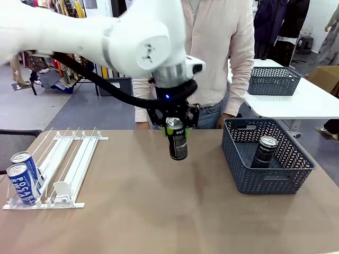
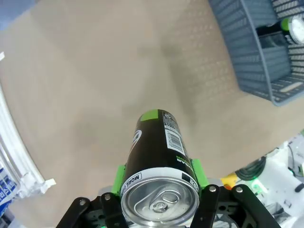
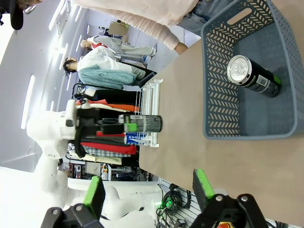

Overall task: Retrieve and store the cans from the dispenser.
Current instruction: Pick up the last remaining can from one row of the Automatic Can Dispenser and place it in the middle of the table, then pick up one can from the Automatic Can Dispenser and place it in the middle of the table.

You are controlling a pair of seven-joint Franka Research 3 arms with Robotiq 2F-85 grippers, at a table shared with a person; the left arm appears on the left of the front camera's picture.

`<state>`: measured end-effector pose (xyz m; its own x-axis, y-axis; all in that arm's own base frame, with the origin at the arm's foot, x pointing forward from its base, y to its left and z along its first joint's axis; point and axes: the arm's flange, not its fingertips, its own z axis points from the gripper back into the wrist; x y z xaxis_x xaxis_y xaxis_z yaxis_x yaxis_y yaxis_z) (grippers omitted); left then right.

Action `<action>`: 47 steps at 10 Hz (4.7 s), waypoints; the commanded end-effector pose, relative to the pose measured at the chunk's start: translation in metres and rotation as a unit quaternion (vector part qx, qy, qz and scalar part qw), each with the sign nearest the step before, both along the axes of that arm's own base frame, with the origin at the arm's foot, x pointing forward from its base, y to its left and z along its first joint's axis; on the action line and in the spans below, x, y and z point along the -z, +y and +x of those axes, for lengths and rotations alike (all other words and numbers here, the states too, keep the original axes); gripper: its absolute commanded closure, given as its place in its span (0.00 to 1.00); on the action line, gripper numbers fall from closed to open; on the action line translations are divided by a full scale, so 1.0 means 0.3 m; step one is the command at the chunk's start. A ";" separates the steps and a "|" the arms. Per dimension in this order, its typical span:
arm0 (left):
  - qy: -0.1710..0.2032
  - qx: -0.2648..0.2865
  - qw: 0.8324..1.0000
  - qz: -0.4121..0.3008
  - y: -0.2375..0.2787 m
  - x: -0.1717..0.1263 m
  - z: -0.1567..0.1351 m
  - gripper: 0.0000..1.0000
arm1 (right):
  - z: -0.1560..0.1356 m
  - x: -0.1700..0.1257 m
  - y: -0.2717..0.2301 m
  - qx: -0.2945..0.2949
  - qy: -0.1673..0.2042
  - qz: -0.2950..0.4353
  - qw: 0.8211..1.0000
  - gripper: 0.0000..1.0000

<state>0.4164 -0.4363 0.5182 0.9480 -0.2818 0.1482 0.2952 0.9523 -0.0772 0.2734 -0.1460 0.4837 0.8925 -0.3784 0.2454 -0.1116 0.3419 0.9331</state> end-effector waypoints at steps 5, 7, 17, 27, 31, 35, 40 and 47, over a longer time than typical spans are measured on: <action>0.045 0.025 0.998 0.032 0.056 0.231 -0.011 1.00 | 0.011 -0.002 0.002 0.000 -0.019 0.008 1.000 0.00; 0.106 -0.002 0.993 0.060 0.083 0.250 -0.054 1.00 | 0.011 -0.002 0.002 0.000 -0.019 0.008 1.000 0.00; 0.051 0.001 0.998 0.037 0.056 0.424 0.038 1.00 | 0.011 -0.002 0.002 0.000 -0.019 0.008 1.000 0.00; 0.051 -0.039 0.998 -0.012 0.312 0.129 0.058 0.00 | 0.011 -0.002 0.002 0.000 -0.019 0.008 1.000 0.00; 0.178 -0.052 0.908 -0.375 1.038 -0.090 0.146 0.00 | 0.011 -0.002 0.002 0.000 -0.019 0.008 1.000 0.00; 0.175 -0.165 0.779 -0.579 1.658 0.113 -0.033 0.00 | 0.011 -0.002 0.002 0.000 -0.019 0.008 1.000 0.00; 0.187 -0.172 0.783 -0.567 1.740 0.144 -0.065 0.00 | 0.011 -0.002 0.002 0.000 -0.019 0.008 1.000 0.00; 0.187 -0.172 0.783 -0.567 1.740 0.144 -0.065 0.00 | 0.011 -0.002 0.002 0.000 -0.019 0.008 1.000 0.00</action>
<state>0.3964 0.0848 0.4718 0.9777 0.1041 -0.1823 -0.2022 0.2351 -0.9507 0.2734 -0.1465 0.4831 0.8925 -0.3794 0.2440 -0.1100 0.3416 0.9334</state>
